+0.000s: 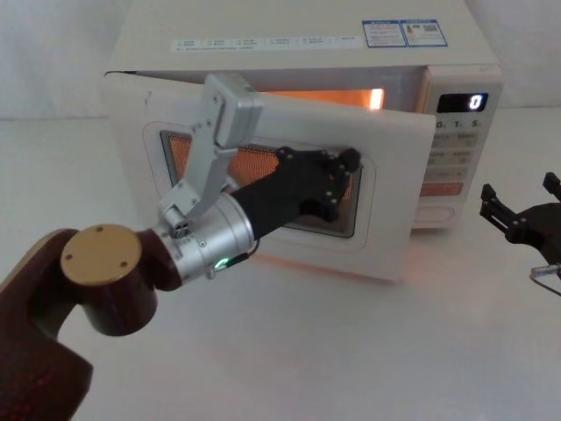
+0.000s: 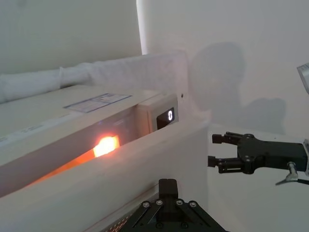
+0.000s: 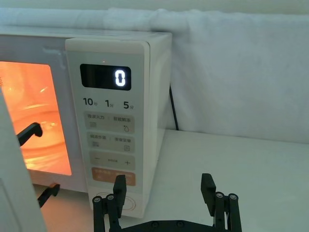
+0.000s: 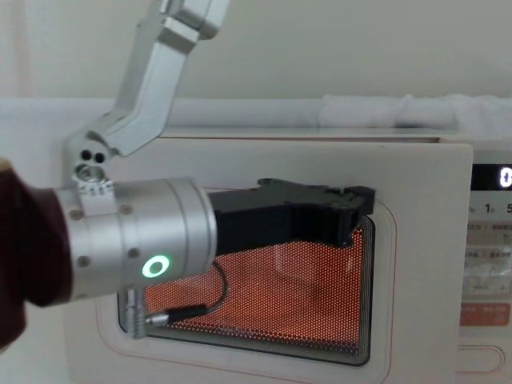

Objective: Press the button to open the microwave door with one hand; close the microwave door with the other hand.

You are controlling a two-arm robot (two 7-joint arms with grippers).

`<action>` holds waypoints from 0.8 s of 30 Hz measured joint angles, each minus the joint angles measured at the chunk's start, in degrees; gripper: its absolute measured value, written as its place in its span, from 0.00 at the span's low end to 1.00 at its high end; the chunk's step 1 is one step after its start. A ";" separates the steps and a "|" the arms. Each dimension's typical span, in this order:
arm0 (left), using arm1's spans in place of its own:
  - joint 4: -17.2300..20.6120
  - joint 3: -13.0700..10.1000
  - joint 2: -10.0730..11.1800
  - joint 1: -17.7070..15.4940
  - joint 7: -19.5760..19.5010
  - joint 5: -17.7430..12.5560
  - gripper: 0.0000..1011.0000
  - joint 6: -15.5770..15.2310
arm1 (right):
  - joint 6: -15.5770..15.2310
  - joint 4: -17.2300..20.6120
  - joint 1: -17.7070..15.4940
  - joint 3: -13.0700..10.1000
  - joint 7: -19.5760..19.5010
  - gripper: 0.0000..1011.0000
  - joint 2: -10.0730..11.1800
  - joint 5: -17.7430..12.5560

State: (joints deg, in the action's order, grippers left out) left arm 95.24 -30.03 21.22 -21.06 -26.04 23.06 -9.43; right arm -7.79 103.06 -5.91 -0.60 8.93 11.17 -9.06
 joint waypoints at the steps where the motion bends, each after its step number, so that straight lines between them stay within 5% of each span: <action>1: -0.40 -0.32 -0.39 -0.54 0.10 -0.15 0.00 -0.05 | 0.00 0.00 0.00 0.00 0.00 0.99 0.00 0.00; 24: -5.02 -2.77 -5.43 -6.55 2.99 -3.22 0.00 -2.98 | 0.00 0.00 0.00 0.00 0.00 0.99 0.00 0.00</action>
State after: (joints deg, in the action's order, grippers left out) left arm 90.22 -32.80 15.79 -27.61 -23.05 19.85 -12.40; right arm -7.79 103.05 -5.91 -0.60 8.93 11.17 -9.06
